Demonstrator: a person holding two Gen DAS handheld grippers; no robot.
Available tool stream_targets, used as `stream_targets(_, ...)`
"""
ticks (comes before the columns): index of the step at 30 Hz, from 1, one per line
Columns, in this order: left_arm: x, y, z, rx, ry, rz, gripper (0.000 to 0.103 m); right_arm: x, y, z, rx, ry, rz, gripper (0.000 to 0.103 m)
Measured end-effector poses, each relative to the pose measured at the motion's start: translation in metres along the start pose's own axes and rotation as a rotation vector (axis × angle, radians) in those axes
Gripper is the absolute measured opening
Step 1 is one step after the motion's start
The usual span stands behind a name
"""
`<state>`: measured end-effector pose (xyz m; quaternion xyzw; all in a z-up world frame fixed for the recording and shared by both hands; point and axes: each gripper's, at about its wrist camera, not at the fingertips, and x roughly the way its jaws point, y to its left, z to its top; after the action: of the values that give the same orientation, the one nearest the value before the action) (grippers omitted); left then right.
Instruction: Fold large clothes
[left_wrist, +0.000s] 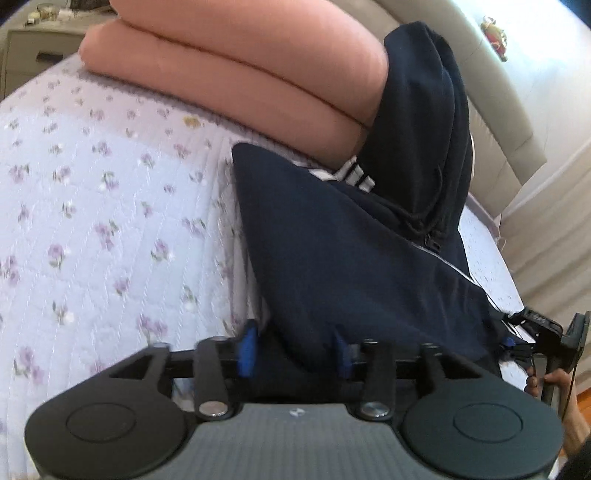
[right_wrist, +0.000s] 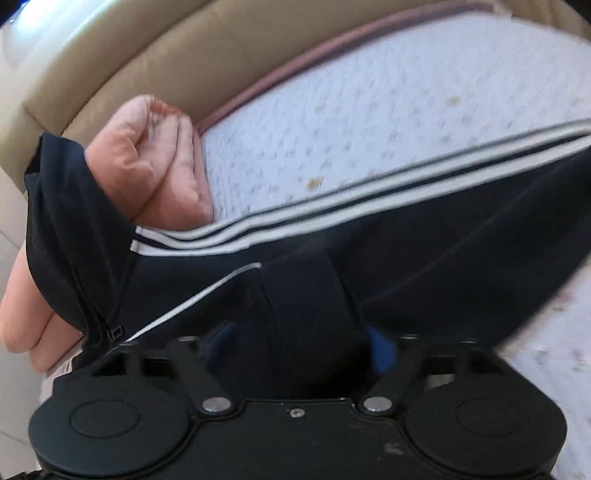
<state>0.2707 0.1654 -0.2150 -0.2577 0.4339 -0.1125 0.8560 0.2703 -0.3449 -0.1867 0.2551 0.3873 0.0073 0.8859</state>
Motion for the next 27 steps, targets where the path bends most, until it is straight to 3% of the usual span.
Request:
stream_targets(1,0.000,-0.005,0.000,0.022,0.025,0.016,0.053,0.005,0.015,0.003,-0.056,-0.024,-0.007,0.094)
stream_targets(2,0.001,-0.013,-0.001,0.057,0.048,0.042,0.053,0.008,0.022,0.003,-0.137,-0.033,-0.014,0.102)
stream_targets(3,0.000,-0.018,0.000,0.081,0.068,0.075,0.053,0.008,0.027,-0.004,-0.246,-0.010,-0.044,0.103)
stream_targets(6,0.003,-0.026,0.003,0.071,0.118,0.133,0.055,0.035,0.042,-0.029,-0.521,0.163,-0.272,0.103)
stream_targets(7,0.005,-0.032,0.006,0.073,0.145,0.146,0.062,0.032,0.042,-0.031,-0.530,0.141,-0.268,0.103)
stream_targets(10,0.010,-0.048,0.011,0.071,0.223,0.202,0.086,0.032,0.031,-0.019,-0.386,0.191,-0.241,0.103)
stream_targets(14,0.013,-0.073,0.014,0.087,0.274,0.278,0.086,0.033,0.010,-0.012,-0.333,0.219,-0.160,0.103)
stream_targets(16,0.008,-0.083,0.017,0.041,0.271,0.289,0.086,0.027,0.003,-0.008,-0.342,0.244,-0.123,0.103)
stream_targets(18,-0.002,-0.094,0.019,-0.007,0.257,0.297,0.086,0.020,-0.015,0.002,-0.270,0.237,-0.069,0.102)
stream_targets(21,-0.017,-0.112,0.018,-0.035,0.221,0.315,0.086,-0.003,-0.077,0.023,-0.052,0.202,0.006,0.096)
stream_targets(25,-0.029,-0.130,0.007,-0.121,0.183,0.302,0.086,-0.024,-0.183,0.052,0.232,0.112,-0.014,0.088)
stream_targets(26,-0.029,-0.133,0.002,-0.147,0.178,0.293,0.086,-0.025,-0.208,0.058,0.307,0.103,0.014,0.072)
stream_targets(27,-0.028,-0.136,-0.003,-0.176,0.179,0.281,0.086,-0.023,-0.227,0.062,0.379,0.103,0.048,0.064)
